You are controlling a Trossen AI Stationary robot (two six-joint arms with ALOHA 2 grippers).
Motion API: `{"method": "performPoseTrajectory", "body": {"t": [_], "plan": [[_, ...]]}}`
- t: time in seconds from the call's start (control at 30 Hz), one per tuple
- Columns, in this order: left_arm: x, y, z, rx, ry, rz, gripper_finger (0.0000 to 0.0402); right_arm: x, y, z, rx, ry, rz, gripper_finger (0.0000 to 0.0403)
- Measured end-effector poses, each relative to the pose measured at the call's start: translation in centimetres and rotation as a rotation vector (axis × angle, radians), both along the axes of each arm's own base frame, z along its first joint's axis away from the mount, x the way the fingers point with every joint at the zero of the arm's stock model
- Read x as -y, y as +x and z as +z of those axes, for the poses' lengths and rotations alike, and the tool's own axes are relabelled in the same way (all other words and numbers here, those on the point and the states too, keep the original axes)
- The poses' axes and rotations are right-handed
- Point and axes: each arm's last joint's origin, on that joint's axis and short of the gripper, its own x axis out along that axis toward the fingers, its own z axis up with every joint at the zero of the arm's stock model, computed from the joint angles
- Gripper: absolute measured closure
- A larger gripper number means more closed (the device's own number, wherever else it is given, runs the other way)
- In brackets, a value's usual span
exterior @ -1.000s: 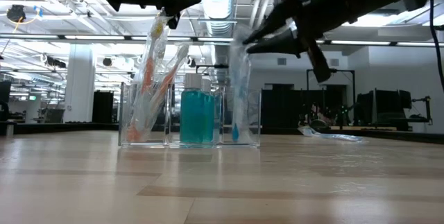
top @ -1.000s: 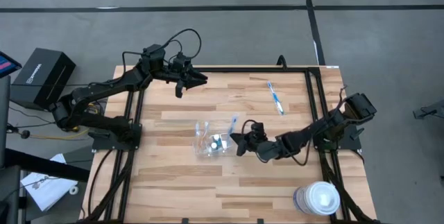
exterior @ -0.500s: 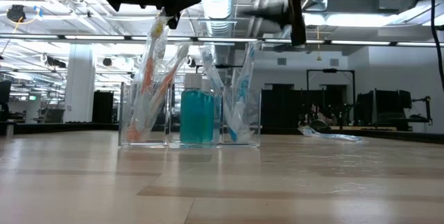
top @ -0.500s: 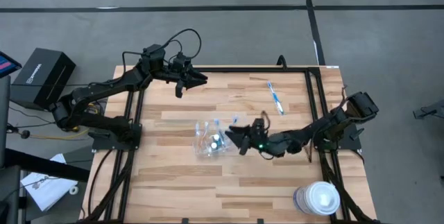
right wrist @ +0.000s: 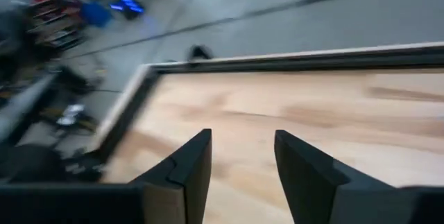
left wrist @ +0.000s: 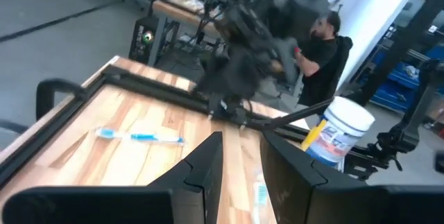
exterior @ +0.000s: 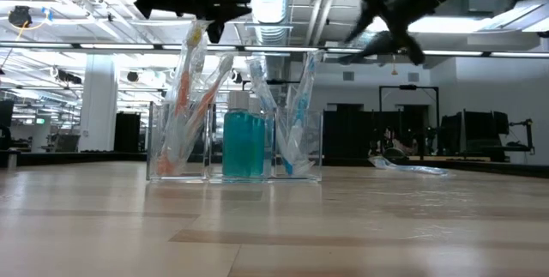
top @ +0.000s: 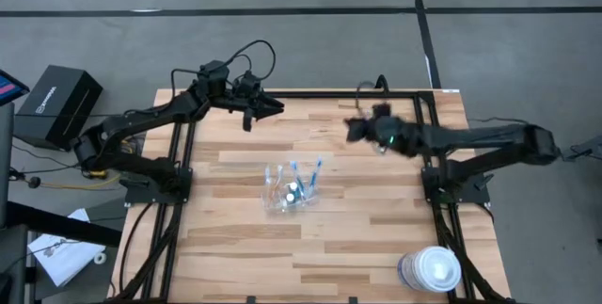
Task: Pick & Place toothbrushing station
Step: Put the blue toothbrush into the transparent organizer
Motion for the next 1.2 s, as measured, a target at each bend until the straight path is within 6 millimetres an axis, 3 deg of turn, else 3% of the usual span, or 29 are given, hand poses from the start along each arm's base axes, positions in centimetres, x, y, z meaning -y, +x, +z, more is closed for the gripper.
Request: {"method": "performPoseTrajectory", "body": {"t": [0.13, 0.27, 0.43, 0.6, 1.2], "plan": [[-0.6, 0.8, -1.3, -0.043, -0.033, 0.0, 0.0309, 4.2, -3.4, 0.0, -0.121, 0.095, -0.055, 0.026], [-1.0, 1.6, -2.7, -0.083, -0.063, -0.001, 0.0309, 7.4, -5.4, -0.4, -0.168, 0.198, 0.016, 0.0259], [-1.3, 2.0, -3.4, -0.104, -0.103, 0.003, 0.0309, 9.9, -6.8, -1.6, -0.227, 0.289, 0.046, 0.0252], [-1.4, 2.0, -3.4, -0.106, -0.116, 0.03, 0.0309, 11.6, -7.2, -3.4, -0.417, 0.442, 0.098, 0.0252], [-1.6, 1.9, -3.4, -0.103, -0.121, 0.03, 0.0309, 19.1, -1.1, -6.8, -0.665, 0.624, 0.192, 0.0237]]}}
